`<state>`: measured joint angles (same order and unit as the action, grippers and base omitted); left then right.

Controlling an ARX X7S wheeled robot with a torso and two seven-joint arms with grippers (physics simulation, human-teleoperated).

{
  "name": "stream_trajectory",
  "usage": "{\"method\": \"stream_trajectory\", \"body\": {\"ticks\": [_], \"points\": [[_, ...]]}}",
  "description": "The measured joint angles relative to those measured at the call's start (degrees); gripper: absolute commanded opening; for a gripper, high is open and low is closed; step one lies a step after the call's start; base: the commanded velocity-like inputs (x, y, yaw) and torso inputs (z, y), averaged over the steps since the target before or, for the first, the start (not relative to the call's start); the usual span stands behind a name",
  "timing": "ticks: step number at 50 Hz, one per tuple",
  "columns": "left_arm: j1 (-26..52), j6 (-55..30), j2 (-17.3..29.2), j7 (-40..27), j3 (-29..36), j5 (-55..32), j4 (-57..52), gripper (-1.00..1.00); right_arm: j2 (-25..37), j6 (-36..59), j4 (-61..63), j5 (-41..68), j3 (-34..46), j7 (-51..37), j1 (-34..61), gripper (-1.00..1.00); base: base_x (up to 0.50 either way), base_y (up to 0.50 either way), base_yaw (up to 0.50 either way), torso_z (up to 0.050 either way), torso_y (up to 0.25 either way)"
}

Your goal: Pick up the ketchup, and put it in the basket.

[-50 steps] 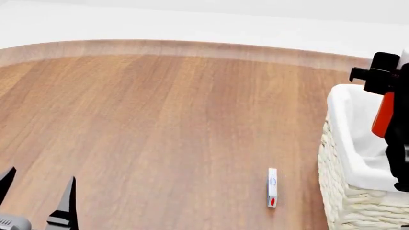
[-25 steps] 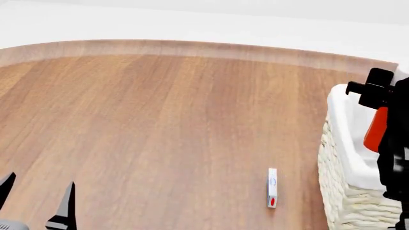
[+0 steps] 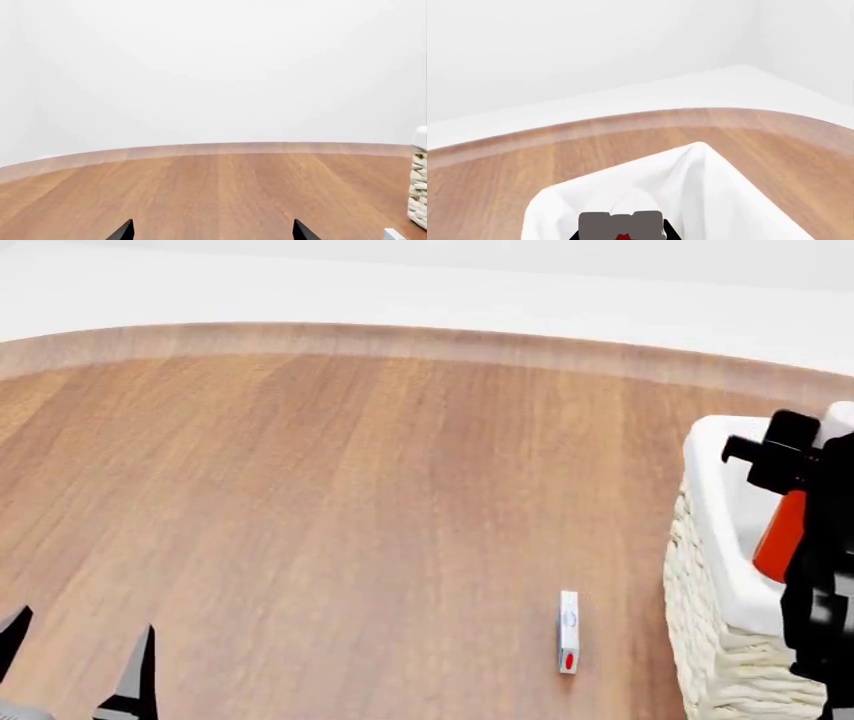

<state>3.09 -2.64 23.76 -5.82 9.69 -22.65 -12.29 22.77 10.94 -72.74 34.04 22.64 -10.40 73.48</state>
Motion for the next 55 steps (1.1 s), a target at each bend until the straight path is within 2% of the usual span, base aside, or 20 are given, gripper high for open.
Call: {"method": "stream_trajectory", "body": {"ticks": [36, 37, 55], "points": [[-0.67, 0.85, 0.27, -0.19, 0.19, -0.12, 0.50, 1.00, -0.02, -1.42, -1.45, -1.73, -1.73, 0.08, -1.86, -1.00, 0.00, 0.00, 0.00, 0.000, 0.000], [-0.69, 0.86, 0.28, -0.19, 0.20, -0.13, 0.52, 1.00, -0.03, -1.42, -1.47, -1.87, -1.84, 0.14, -1.87, 1.00, 0.00, 0.00, 0.00, 0.000, 0.000], [-0.94, 1.37, 0.32, -0.29, 0.25, -0.21, 1.04, 1.00, -0.57, -1.25, -1.81, -4.39, -4.90, 1.31, -2.65, 1.00, 0.00, 0.00, 0.00, 0.000, 0.000]]}}
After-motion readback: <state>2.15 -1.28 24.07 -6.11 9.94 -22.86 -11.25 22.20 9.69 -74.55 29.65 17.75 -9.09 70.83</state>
